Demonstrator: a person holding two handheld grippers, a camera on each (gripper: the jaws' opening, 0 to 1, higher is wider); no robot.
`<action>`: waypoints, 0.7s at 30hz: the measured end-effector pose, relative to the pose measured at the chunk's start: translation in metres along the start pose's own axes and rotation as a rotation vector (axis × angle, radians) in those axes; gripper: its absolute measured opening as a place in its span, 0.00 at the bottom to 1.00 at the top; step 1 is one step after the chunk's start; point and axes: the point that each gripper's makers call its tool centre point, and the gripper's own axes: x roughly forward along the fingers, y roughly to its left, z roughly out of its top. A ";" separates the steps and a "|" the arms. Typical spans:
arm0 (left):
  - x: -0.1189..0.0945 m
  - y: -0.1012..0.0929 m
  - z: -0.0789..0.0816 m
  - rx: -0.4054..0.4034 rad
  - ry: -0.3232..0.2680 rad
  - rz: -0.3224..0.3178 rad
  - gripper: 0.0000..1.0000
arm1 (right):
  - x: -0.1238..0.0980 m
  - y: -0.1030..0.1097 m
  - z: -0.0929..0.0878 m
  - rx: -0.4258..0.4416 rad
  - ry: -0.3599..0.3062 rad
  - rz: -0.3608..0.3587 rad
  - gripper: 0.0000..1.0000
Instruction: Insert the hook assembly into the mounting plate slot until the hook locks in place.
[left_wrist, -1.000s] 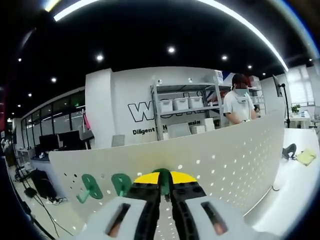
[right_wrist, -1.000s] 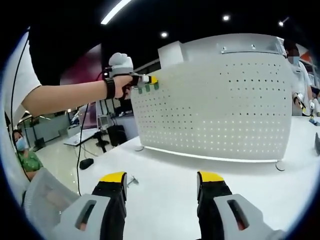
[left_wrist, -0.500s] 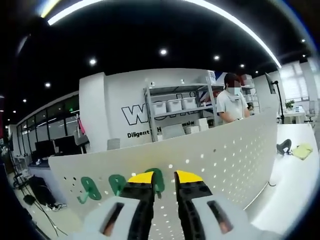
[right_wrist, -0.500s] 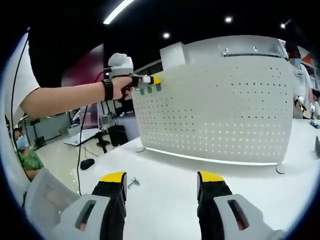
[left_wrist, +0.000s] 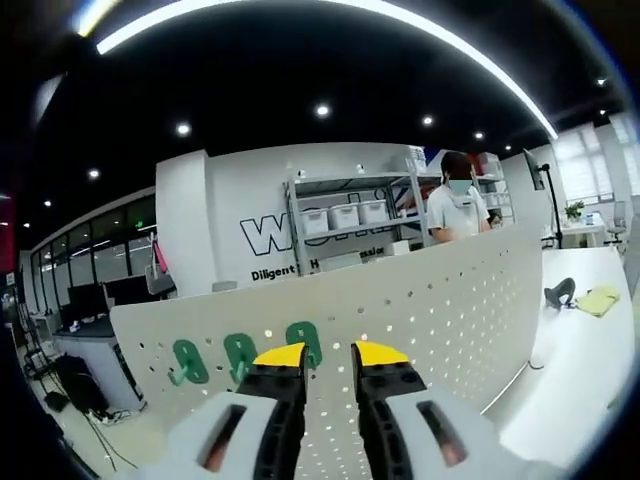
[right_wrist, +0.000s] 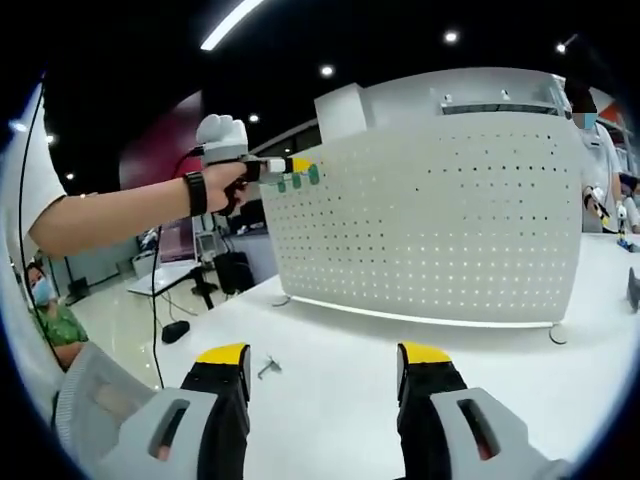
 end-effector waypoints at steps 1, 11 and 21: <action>-0.002 0.000 0.000 0.003 0.001 0.000 0.20 | 0.000 0.001 0.000 -0.001 0.001 0.003 0.59; -0.010 0.002 0.004 0.011 -0.009 0.000 0.24 | 0.002 0.006 0.002 -0.020 -0.018 0.016 0.61; -0.026 -0.004 0.000 0.031 -0.003 -0.015 0.26 | 0.004 0.012 0.006 -0.038 -0.031 0.039 0.62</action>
